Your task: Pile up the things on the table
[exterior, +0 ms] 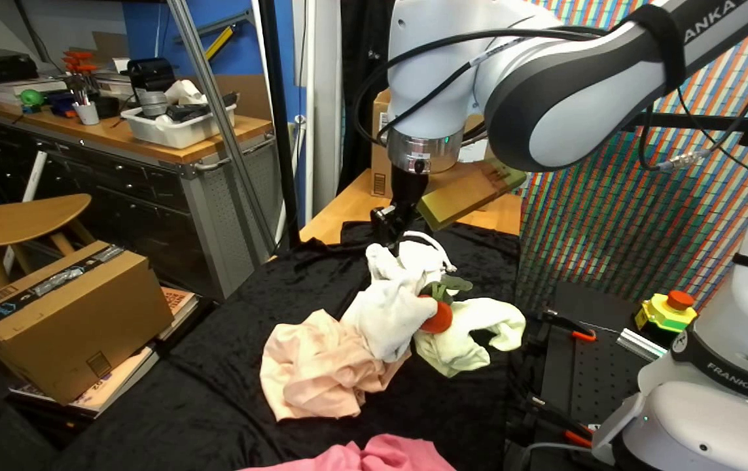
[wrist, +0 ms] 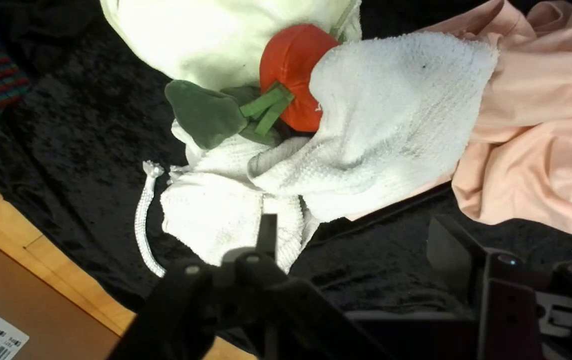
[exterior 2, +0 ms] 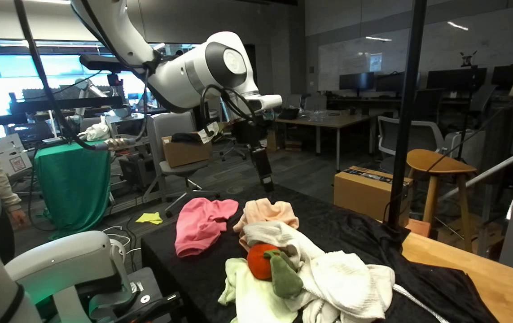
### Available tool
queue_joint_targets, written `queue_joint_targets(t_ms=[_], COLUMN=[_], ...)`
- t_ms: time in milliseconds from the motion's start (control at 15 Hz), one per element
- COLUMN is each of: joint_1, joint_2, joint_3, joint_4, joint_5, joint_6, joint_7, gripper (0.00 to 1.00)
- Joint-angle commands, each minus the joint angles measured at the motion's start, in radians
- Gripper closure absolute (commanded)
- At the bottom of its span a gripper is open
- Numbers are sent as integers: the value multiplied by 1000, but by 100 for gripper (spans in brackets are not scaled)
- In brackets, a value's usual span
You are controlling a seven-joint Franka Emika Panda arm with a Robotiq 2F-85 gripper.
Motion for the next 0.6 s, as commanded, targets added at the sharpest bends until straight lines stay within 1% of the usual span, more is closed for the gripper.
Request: queue_joint_targets(t_ms=[0, 333, 533], joint_1=[6, 52, 87], joint_2=[8, 110, 184], joint_3=[46, 112, 132], joint_4=[18, 80, 123], joint_5=[14, 4, 15], joint_6=[-10, 19, 59], joint_7=[-21, -99, -186], gripper=[0, 0, 0])
